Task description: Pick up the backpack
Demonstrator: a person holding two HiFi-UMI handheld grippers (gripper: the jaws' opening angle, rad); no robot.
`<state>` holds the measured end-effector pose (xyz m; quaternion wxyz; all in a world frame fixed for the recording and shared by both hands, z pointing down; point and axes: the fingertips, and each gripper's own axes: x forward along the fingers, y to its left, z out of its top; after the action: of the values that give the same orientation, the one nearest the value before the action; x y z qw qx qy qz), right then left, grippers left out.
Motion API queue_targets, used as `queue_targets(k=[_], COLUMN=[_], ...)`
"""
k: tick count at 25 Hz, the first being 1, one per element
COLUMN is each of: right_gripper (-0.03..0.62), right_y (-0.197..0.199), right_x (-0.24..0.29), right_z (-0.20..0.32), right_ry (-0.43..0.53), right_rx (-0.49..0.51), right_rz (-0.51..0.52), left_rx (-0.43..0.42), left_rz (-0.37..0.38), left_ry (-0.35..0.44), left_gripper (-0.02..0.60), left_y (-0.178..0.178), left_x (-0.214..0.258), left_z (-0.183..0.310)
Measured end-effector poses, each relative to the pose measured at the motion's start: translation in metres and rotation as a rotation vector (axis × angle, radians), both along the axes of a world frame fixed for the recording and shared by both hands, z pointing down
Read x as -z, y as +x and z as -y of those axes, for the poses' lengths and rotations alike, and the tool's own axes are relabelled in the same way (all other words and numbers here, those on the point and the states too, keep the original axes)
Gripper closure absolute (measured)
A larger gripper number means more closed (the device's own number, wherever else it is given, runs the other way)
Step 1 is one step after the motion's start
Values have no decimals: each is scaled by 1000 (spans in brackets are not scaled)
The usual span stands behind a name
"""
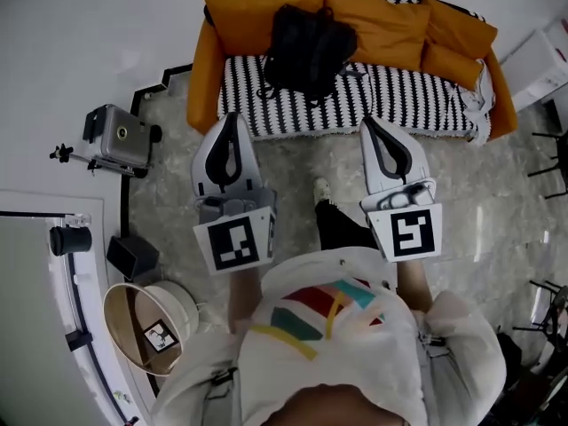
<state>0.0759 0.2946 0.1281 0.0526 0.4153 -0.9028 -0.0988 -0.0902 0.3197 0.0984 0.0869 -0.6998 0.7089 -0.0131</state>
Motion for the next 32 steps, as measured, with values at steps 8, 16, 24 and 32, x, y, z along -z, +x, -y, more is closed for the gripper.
queue_targets(k=[8, 16, 24, 32], right_gripper=[589, 589, 589, 589], right_y=[-33, -51, -41, -27], right_x=[11, 0, -1, 10], right_z=[156, 249, 285, 303], right_ry=[-31, -65, -103, -65], right_rx=[82, 111, 60, -46], right_rz=[-4, -41, 13, 30], left_rx=[60, 88, 51, -8], left_rz=[-46, -47, 4, 10], left_ry=[-51, -106, -126, -91], left_gripper=[566, 566, 566, 566], left_y=[-29, -42, -35, -38], left_x=[-3, -12, -8, 4], left_z=[142, 227, 272, 304])
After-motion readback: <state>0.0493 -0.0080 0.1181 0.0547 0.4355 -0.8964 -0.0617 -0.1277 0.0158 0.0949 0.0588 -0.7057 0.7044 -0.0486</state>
